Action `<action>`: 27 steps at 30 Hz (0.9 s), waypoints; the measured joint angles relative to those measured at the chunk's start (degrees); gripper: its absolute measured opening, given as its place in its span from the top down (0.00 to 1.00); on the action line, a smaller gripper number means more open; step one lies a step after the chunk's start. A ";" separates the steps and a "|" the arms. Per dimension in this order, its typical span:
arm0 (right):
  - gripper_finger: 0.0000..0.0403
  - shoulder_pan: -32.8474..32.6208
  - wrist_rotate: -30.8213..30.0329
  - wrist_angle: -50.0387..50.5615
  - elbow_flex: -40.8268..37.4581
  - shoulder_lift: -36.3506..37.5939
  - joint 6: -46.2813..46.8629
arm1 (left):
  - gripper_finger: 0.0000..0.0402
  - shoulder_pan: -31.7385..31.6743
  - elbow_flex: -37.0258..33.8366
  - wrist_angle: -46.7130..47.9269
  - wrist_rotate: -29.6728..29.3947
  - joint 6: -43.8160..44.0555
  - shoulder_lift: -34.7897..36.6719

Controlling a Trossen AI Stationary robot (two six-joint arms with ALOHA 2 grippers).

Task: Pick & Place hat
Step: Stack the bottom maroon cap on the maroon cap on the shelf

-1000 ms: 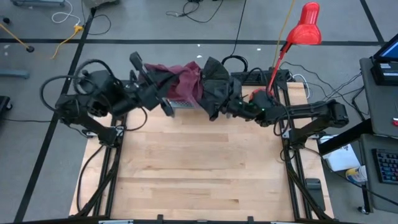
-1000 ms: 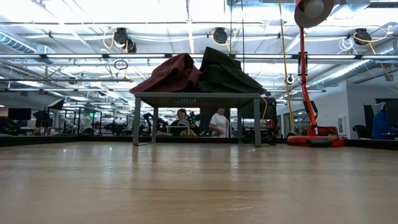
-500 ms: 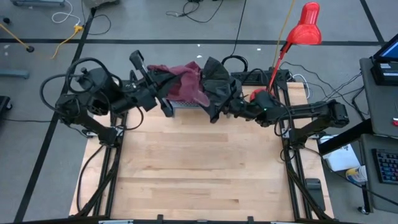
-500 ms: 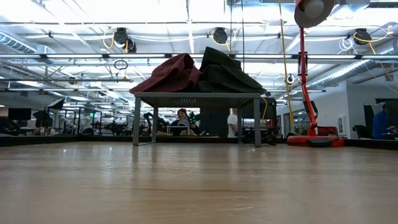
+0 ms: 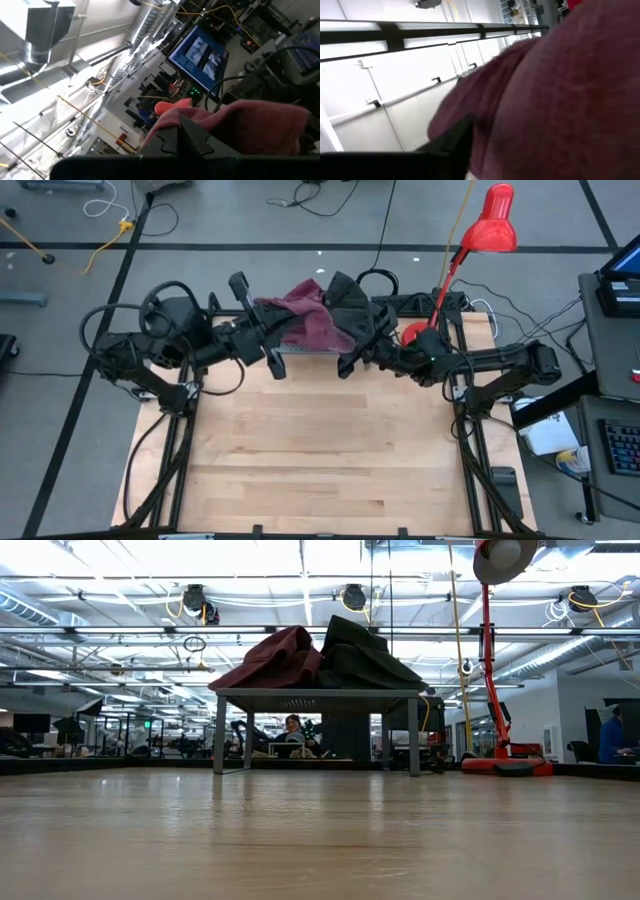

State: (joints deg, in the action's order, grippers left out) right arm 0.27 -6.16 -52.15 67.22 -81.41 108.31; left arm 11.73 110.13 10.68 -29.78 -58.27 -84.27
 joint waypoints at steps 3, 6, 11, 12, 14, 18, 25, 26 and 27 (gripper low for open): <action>0.78 -0.13 0.17 0.00 0.00 0.00 -1.61 | 0.98 0.00 0.00 -0.05 -0.02 3.09 0.16; 0.96 -0.33 -0.02 -1.07 0.00 0.00 -3.88 | 0.95 0.00 0.00 0.71 -0.07 8.44 0.24; 0.98 1.46 1.72 -3.63 0.00 0.52 -2.15 | 0.87 0.77 0.00 9.82 0.00 28.24 1.60; 0.98 2.18 2.65 -3.83 0.00 1.06 -2.34 | 0.85 0.90 0.00 12.53 0.20 32.52 1.90; 0.98 3.84 4.91 -3.49 0.00 2.57 -2.34 | 0.81 1.29 0.02 17.10 1.24 40.77 2.05; 0.99 8.57 13.70 1.21 0.00 5.86 -2.85 | 0.70 2.70 -0.02 25.85 1.78 55.23 2.40; 0.99 19.98 40.23 9.35 0.00 11.37 -11.51 | 0.57 3.91 -0.02 31.63 16.43 72.10 3.70; 0.99 21.42 44.07 9.79 0.00 11.76 -12.39 | 0.56 3.93 -0.02 31.57 19.55 74.19 3.80; 0.99 22.61 47.59 10.65 0.00 12.24 -13.09 | 0.55 3.96 -0.02 31.46 22.42 75.99 4.00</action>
State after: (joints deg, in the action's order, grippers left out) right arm 22.88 41.42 -41.50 67.22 -69.17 95.23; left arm 15.68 110.10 42.14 -7.36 17.73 -80.27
